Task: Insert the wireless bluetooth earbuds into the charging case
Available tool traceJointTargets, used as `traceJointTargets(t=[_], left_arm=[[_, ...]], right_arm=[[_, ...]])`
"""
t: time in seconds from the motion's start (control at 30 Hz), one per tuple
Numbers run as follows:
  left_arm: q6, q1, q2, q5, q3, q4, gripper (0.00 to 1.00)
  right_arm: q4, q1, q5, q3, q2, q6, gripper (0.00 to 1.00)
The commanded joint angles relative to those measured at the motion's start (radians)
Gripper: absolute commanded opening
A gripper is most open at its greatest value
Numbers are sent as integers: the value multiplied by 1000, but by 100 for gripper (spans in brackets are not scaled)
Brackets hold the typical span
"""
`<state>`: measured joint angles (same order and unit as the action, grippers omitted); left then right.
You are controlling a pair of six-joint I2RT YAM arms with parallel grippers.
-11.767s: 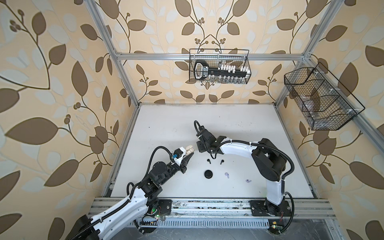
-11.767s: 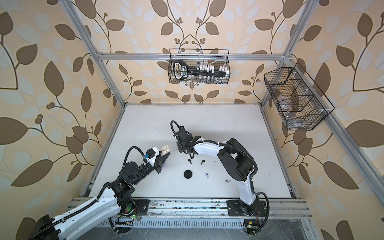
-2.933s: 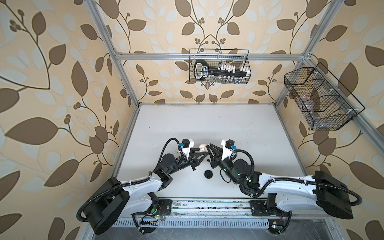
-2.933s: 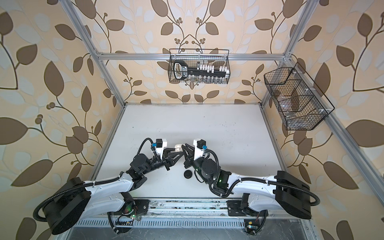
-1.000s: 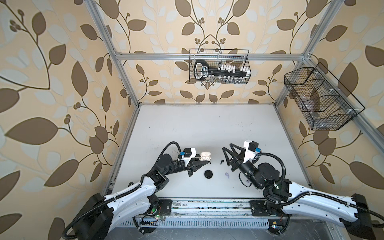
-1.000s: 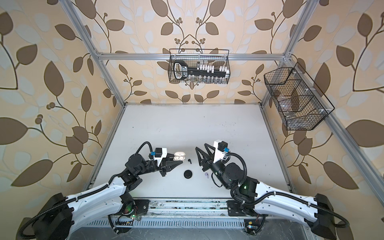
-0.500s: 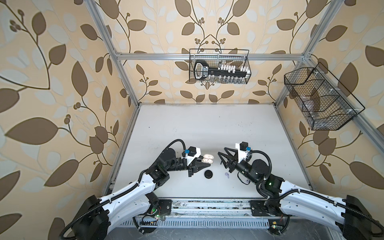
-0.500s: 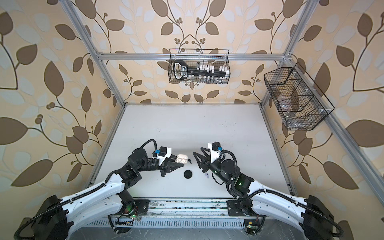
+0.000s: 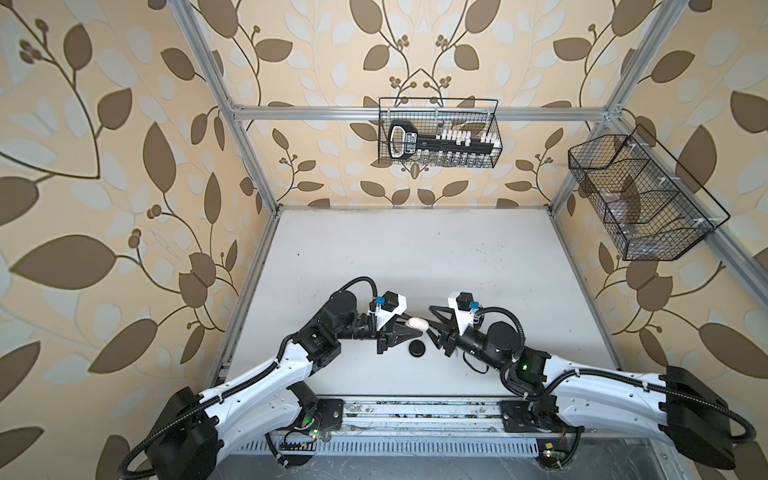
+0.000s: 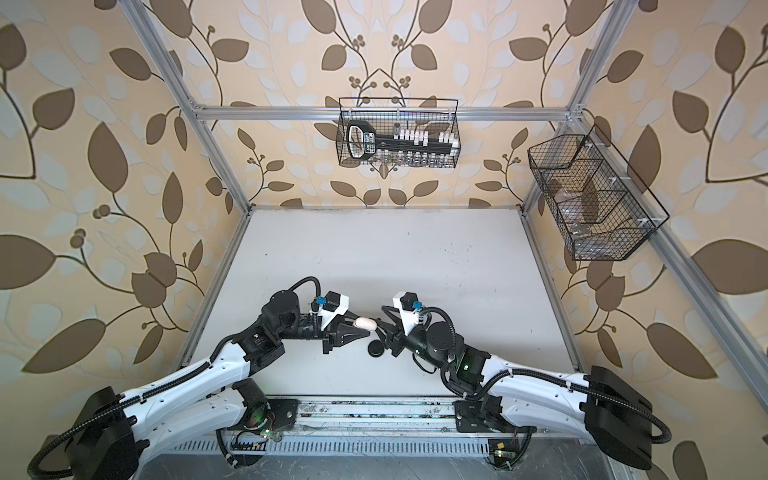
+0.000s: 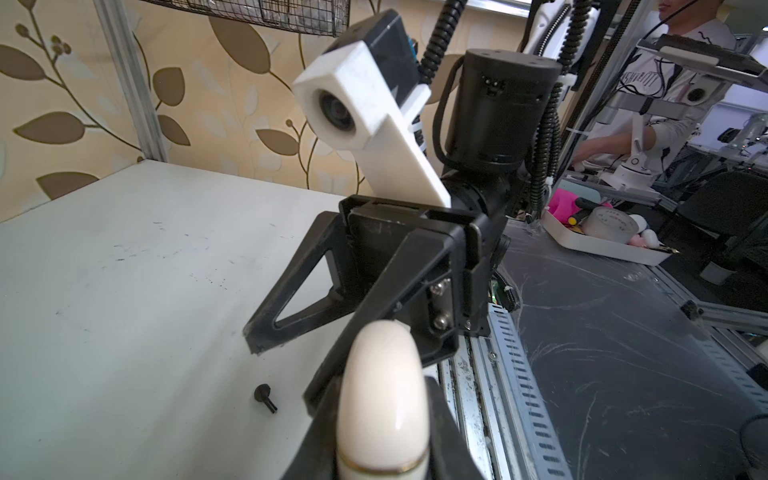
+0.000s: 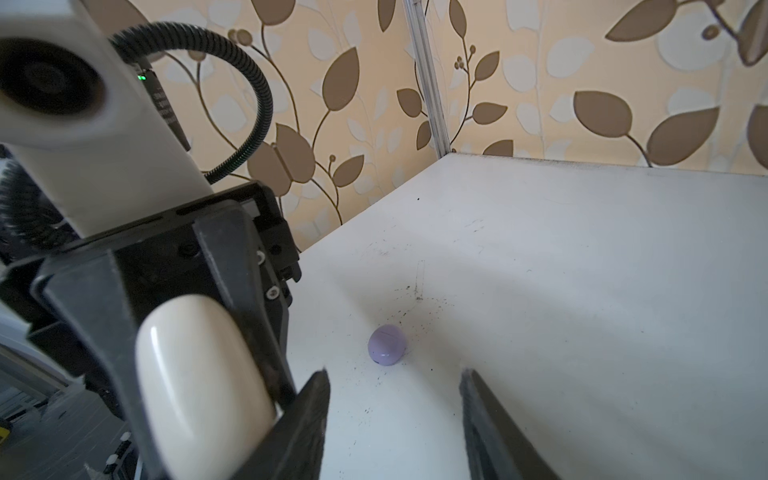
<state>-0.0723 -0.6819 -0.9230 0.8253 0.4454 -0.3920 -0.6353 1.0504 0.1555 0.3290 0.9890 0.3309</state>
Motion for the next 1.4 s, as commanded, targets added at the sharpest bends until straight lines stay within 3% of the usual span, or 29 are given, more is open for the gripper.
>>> traceJointTargets(t=[0.0,0.33,0.47,0.57,0.8,0.87,1.1,1.23,1.37], left_arm=[[-23,-3,4,-14,39,-3,0],[-26,-4,9,-3,39,5,0],[-18,-4,13,-27,34,6,0],[41,-4,-1,-112,36,-8,0],[262,-4,-95,-310,78,-51,0],[460,-2,-179,-536,185,115,0],[572,-2,-329,-595,270,150,0],[596,-1,-440,-705,355,284,0],[620,4,-552,-722,406,335,0]], right_arm=[[-83,42,-26,42,5,-47,51],[-50,59,88,18,-59,-78,51],[62,57,228,17,-137,-81,52],[136,16,273,-9,-244,-69,55],[234,-147,191,-59,-407,27,56],[294,-220,170,-88,-482,56,57],[402,-260,205,-77,-563,26,58],[453,-268,241,-74,-590,12,59],[484,-282,248,-67,-593,16,59]])
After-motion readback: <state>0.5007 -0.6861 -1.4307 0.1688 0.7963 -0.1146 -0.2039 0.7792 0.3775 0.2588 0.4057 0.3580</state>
